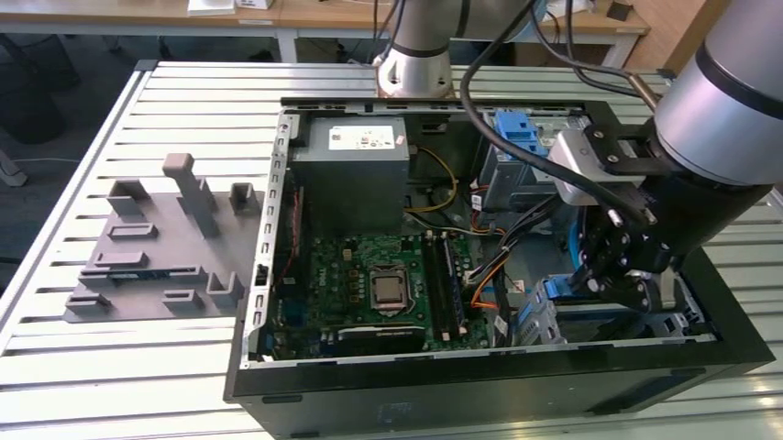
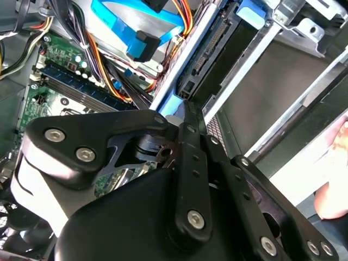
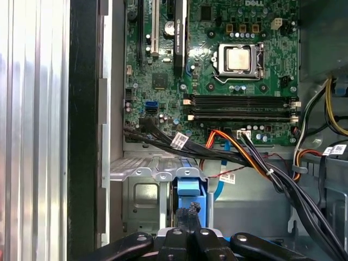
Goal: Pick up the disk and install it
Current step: 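Insert the disk into the insertion slot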
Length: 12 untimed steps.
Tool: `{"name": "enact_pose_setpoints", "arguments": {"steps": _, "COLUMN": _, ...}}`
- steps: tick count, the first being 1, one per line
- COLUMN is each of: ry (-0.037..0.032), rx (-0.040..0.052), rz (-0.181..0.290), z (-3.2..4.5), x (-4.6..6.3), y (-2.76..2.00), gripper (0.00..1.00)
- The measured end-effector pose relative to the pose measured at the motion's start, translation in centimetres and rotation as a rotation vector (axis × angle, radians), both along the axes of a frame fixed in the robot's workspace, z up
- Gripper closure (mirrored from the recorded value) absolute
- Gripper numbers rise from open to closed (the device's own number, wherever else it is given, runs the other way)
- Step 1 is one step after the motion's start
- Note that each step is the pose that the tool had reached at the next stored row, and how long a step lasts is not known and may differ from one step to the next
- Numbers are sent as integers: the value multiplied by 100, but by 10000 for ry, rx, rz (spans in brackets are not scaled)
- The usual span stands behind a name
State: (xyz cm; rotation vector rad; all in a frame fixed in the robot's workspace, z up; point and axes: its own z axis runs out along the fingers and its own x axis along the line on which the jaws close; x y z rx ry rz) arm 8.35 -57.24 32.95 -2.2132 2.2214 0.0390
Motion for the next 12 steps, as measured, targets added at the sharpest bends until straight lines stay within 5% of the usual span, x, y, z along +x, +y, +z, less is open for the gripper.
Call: {"name": "enact_pose_setpoints", "arguments": {"steps": 12, "ry": 0, "rx": -1, "rz": 0, "z": 60, "x": 0, "y": 0, "gripper": 89}}
